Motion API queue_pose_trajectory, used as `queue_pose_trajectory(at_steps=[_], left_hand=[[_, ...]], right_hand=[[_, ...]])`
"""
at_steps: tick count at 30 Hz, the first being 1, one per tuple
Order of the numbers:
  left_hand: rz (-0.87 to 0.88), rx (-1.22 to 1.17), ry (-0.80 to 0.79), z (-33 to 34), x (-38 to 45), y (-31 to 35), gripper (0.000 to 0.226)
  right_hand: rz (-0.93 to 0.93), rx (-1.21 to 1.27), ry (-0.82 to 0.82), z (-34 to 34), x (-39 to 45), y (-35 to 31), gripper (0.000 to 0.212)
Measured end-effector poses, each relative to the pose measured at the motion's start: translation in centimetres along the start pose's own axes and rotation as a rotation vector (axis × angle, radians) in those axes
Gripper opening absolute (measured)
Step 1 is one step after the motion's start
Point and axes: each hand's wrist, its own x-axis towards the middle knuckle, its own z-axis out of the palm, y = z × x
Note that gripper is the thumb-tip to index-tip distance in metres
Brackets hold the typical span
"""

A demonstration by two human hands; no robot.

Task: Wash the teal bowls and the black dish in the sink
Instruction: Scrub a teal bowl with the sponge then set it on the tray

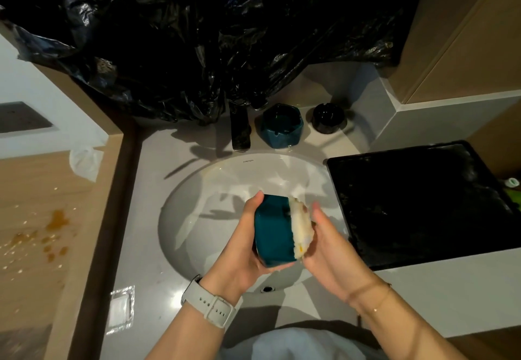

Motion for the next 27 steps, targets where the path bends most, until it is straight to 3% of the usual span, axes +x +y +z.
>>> queue_pose_trajectory(at_steps=[3,7,10,14,21,24,27], left_hand=[[0.006,0.043,-0.009,0.0,0.0,-0.2,0.059],[0.085,0.130,0.041,-0.2,0.2,-0.7,0.067],[0.184,0.114,0.048,0.5,0.2,-1.6,0.069],[0.235,0.088,0.094,0.5,0.1,-2.0,0.069],[-0.147,-0.030,0.016,-0.6,0.5,0.8,0.062],[-0.122,-0.007,-0.043,-0.5,0.6,1.1,0.062],[0.063,0.118,-0.031,-0.3,0.3,1.1,0.061]], right_hand=[[-0.011,-0.030,-0.028,-0.5,-0.3,-0.3,0.039],[-0.001,-0.101,-0.020,-0.4,0.1,-0.4,0.040],[-0.034,-0.103,0.104,1.3,0.8,-0.6,0.038],[-0.149,-0.290,0.244,2.9,1.4,-0.2,0.034],[-0.193,-0.499,0.042,0.9,0.5,0.5,0.021],[-0.180,-0.581,0.023,0.5,0.2,0.4,0.017],[-0.193,-0.514,0.046,0.8,0.4,0.3,0.023]])
